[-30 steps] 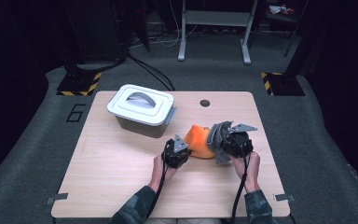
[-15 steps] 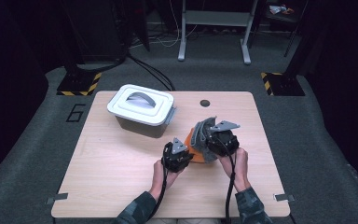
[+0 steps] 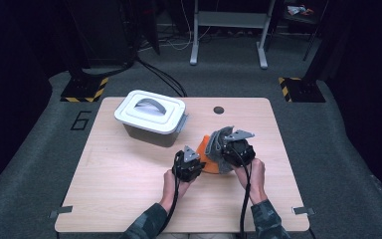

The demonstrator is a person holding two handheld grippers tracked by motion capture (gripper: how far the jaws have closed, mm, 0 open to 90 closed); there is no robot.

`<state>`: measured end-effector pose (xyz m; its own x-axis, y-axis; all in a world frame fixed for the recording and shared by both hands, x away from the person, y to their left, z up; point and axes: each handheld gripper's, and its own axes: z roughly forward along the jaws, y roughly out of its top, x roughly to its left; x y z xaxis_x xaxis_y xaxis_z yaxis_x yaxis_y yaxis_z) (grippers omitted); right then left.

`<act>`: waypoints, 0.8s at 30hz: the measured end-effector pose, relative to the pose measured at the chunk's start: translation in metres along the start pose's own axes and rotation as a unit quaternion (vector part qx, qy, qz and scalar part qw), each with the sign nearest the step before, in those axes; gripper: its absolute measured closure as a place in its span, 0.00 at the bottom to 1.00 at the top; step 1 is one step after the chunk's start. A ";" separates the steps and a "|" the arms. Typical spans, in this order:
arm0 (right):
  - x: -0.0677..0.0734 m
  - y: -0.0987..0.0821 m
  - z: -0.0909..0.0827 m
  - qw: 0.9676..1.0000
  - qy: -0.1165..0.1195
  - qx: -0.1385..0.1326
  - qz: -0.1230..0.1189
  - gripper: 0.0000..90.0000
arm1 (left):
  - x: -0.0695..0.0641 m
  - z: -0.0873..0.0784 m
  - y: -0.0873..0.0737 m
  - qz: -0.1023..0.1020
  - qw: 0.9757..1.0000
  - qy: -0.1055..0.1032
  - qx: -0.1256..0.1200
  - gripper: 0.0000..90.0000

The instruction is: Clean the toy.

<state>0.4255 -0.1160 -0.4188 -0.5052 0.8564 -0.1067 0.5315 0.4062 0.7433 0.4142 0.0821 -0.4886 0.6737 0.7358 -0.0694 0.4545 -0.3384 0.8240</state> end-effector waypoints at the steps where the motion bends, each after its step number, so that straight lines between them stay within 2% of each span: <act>1: -0.001 -0.001 0.000 1.000 0.002 0.000 0.001 0.78 | 0.000 0.000 0.000 0.000 1.000 0.000 0.000 0.88; 11: -0.017 -0.020 -0.001 1.000 -0.008 0.010 0.025 0.78 | 0.002 0.000 -0.002 -0.005 1.000 -0.005 -0.004 0.87; 18: -0.030 -0.038 0.004 0.998 -0.014 0.034 0.043 0.78 | 0.003 0.000 -0.002 -0.007 1.000 -0.007 -0.006 0.86; 24: -0.039 -0.051 0.016 0.996 -0.017 0.055 0.062 0.78 | 0.003 0.000 -0.003 -0.006 1.000 -0.008 -0.009 0.86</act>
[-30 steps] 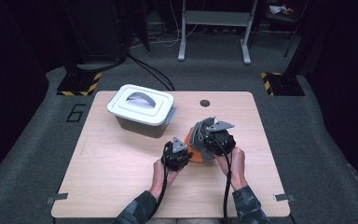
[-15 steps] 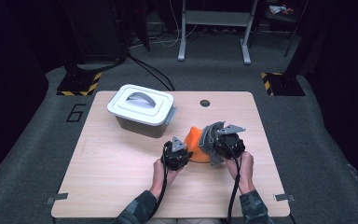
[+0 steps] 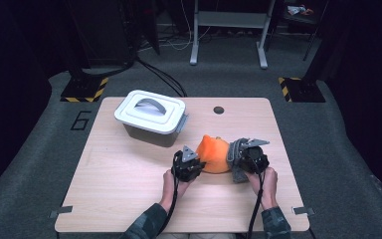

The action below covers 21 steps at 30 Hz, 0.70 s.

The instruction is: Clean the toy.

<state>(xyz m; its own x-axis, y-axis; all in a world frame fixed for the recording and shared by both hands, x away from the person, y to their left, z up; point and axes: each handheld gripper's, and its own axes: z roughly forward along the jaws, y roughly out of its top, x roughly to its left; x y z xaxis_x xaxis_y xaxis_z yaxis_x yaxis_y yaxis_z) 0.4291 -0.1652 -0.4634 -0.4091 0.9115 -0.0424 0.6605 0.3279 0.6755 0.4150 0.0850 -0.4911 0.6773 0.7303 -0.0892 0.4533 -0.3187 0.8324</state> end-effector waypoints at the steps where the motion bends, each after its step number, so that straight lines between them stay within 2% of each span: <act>1: -0.001 -0.001 0.002 1.000 0.001 0.005 0.001 0.78 | 0.000 0.000 0.000 0.000 1.000 -0.001 0.000 0.86; 6: -0.008 -0.008 0.011 1.000 0.007 0.019 0.013 0.78 | -0.001 0.000 -0.001 0.002 1.000 0.002 -0.003 0.86; 9: -0.011 -0.008 0.006 1.000 0.006 0.013 0.018 0.79 | 0.000 -0.001 -0.001 0.003 1.000 0.005 -0.005 0.86; 12: -0.011 -0.002 -0.011 1.000 0.005 -0.013 0.018 0.79 | -0.001 -0.002 -0.001 0.001 1.000 0.003 -0.005 0.86; 17: 0.001 0.017 -0.035 0.999 0.019 -0.045 0.001 0.79 | -0.002 -0.002 -0.001 0.003 1.000 0.004 -0.005 0.86; 18: 0.006 0.022 -0.038 0.998 0.019 -0.051 -0.012 0.79 | -0.002 -0.002 0.000 0.003 1.000 0.004 -0.005 0.86; 21: 0.019 0.034 -0.040 0.998 0.027 -0.052 -0.028 0.78 | -0.003 -0.002 0.000 0.005 1.000 0.005 -0.006 0.86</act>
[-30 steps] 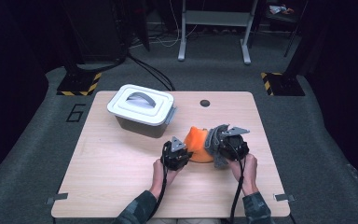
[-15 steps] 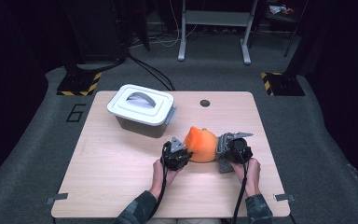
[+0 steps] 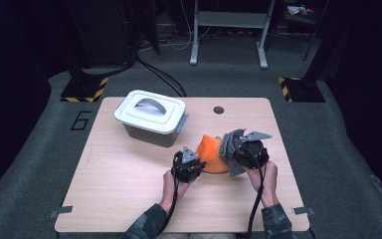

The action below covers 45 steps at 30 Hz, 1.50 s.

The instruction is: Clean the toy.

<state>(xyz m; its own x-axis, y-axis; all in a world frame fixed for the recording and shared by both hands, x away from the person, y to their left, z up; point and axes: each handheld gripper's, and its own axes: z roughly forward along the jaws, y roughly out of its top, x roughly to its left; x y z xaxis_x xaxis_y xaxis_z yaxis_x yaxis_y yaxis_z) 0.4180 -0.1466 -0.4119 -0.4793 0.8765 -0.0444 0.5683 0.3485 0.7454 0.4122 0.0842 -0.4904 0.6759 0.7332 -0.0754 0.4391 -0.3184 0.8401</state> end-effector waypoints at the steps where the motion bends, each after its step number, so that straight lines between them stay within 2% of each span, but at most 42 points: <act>1: 0.006 0.005 0.002 1.000 0.002 -0.002 -0.008 0.78 | 0.000 0.000 0.000 0.000 1.000 0.000 0.000 0.86; 8: 0.032 0.023 0.015 0.999 0.012 0.006 -0.044 0.78 | -0.001 -0.001 0.001 0.013 1.000 0.000 0.003 0.86; 12: 0.038 0.025 0.022 0.997 -0.013 0.020 -0.068 0.78 | -0.001 0.000 0.001 0.014 1.000 0.001 0.003 0.86; 14: 0.040 0.024 0.024 0.997 -0.026 0.029 -0.071 0.78 | -0.002 0.000 0.001 0.014 1.000 0.002 0.003 0.86; 21: 0.030 0.018 0.022 0.998 -0.012 0.023 -0.060 0.78 | -0.002 0.001 0.001 0.012 1.000 -0.002 0.001 0.86; 22: 0.029 0.017 0.021 0.998 -0.012 0.023 -0.052 0.78 | -0.002 0.001 0.001 0.012 1.000 0.000 0.000 0.86; 26: 0.022 0.012 0.020 0.999 -0.013 0.024 -0.046 0.78 | -0.001 0.001 0.001 0.011 1.000 -0.001 0.000 0.86; 38: -0.001 -0.012 0.021 0.998 -0.027 0.053 -0.015 0.78 | 0.000 0.001 0.000 0.007 1.000 -0.005 0.001 0.86; 39: -0.003 -0.015 0.022 0.998 -0.029 0.058 -0.007 0.78 | 0.000 0.001 0.000 0.006 1.000 -0.005 0.001 0.86; 41: -0.007 -0.019 0.024 0.997 -0.033 0.062 -0.011 0.78 | 0.000 0.001 0.000 0.005 1.000 -0.006 0.001 0.86; 45: -0.012 -0.027 0.030 0.997 -0.033 0.073 0.000 0.78 | 0.001 0.001 0.000 0.006 1.000 -0.005 0.001 0.86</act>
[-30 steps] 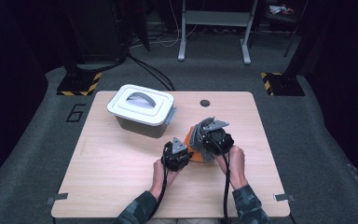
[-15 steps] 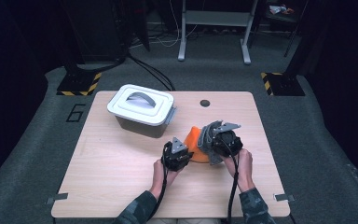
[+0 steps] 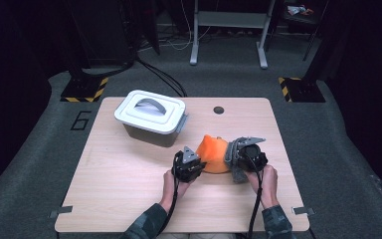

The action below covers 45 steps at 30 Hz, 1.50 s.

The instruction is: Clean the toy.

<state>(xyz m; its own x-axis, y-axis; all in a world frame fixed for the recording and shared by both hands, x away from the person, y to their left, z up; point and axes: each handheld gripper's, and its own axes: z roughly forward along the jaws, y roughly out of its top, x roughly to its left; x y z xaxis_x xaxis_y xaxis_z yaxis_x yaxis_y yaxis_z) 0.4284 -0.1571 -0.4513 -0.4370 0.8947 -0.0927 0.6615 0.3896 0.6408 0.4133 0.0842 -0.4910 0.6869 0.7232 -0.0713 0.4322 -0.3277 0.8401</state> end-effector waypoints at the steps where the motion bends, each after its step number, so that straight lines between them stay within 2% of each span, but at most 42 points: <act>1: -0.001 -0.002 0.003 1.000 -0.002 0.006 0.006 0.78 | 0.000 0.000 0.000 0.000 1.000 0.000 0.000 0.86; 3: -0.003 -0.005 0.008 1.000 -0.004 0.010 0.003 0.78 | 0.000 0.000 0.000 -0.001 1.000 0.000 -0.001 0.86; 9: -0.008 -0.014 0.024 0.999 0.001 0.031 0.017 0.78 | 0.000 0.000 -0.001 -0.001 1.000 0.001 -0.002 0.86; 13: -0.011 -0.016 0.027 0.999 0.002 0.036 0.019 0.78 | 0.001 0.000 -0.001 -0.002 1.000 0.002 -0.002 0.86; 15: -0.012 -0.016 0.021 0.999 -0.004 0.034 0.021 0.78 | 0.001 0.000 -0.001 -0.004 1.000 0.003 -0.002 0.86; 17: -0.013 -0.014 0.017 0.999 -0.016 0.029 0.013 0.78 | 0.002 0.000 -0.001 -0.006 1.000 0.002 -0.002 0.86; 22: -0.007 -0.002 -0.017 0.999 -0.028 -0.022 0.014 0.78 | 0.002 0.000 -0.001 -0.007 1.000 0.002 -0.002 0.85; 25: 0.002 0.009 -0.030 0.999 -0.011 -0.044 0.007 0.78 | 0.002 0.000 -0.001 -0.008 1.000 0.002 -0.002 0.85; 29: 0.014 0.016 -0.021 1.000 0.009 -0.028 -0.006 0.78 | 0.003 0.000 -0.001 -0.006 1.000 0.006 -0.002 0.83; 30: 0.018 0.016 -0.012 1.000 0.005 -0.013 -0.014 0.78 | 0.004 0.000 -0.001 -0.005 1.000 0.007 -0.001 0.82; 32: 0.020 0.016 -0.005 1.000 0.000 -0.016 -0.011 0.79 | 0.005 0.000 -0.001 -0.010 1.000 0.005 -0.005 0.79; 35: 0.016 0.016 -0.003 1.000 0.002 -0.018 -0.011 0.79 | 0.007 -0.001 -0.001 -0.008 1.000 0.002 -0.005 0.71; 41: 0.013 0.018 0.000 1.000 -0.001 -0.014 -0.012 0.79 | 0.010 0.001 -0.002 0.003 1.000 0.024 0.009 0.49; 45: 0.011 0.018 0.002 1.000 0.002 -0.014 -0.010 0.79 | 0.011 0.005 -0.001 0.026 0.999 0.026 0.013 0.45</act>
<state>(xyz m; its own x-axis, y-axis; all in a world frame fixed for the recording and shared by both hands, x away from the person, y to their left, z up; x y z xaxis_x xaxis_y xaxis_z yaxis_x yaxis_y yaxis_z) 0.4363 -0.1397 -0.4419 -0.4526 0.8857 -0.1037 0.6353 0.4019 0.6595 0.4234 0.0892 -0.4954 0.6779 0.7351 0.0017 0.4114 -0.3812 0.8279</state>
